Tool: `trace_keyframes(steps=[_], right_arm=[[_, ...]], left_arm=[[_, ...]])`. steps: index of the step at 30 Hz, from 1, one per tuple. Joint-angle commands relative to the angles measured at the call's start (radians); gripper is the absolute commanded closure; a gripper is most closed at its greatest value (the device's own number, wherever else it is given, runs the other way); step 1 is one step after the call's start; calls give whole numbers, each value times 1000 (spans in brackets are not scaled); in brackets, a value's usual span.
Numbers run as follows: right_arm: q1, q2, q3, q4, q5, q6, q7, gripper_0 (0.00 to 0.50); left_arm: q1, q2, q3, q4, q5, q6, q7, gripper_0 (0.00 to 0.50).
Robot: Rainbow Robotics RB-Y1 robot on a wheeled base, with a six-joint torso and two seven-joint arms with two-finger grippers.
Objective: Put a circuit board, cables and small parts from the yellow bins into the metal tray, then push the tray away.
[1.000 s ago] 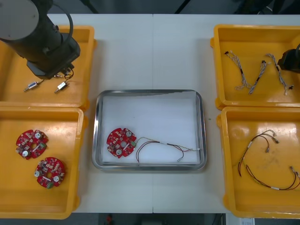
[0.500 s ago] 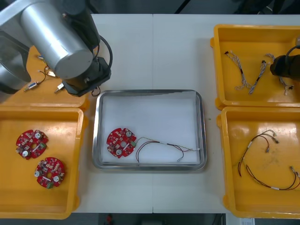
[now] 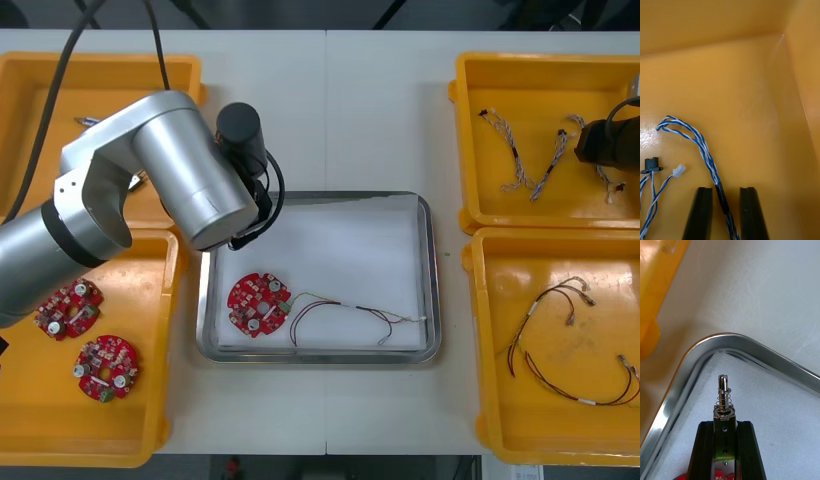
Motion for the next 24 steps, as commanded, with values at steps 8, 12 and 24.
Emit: trace_keyframes(steps=[8,12,24], right_arm=[[-28,4,20,-1,1,-5,55,500],[-28,-19,18,-42,9,27,75,500],[-28,-94,-83,-223,24,294,137,500]], left_arm=[[33,-79,-78,32,-135,-54,94,500],[33,-85,-92,56,-151,-70,92,499],[33,-81,-113,56,-149,-70,89,168]])
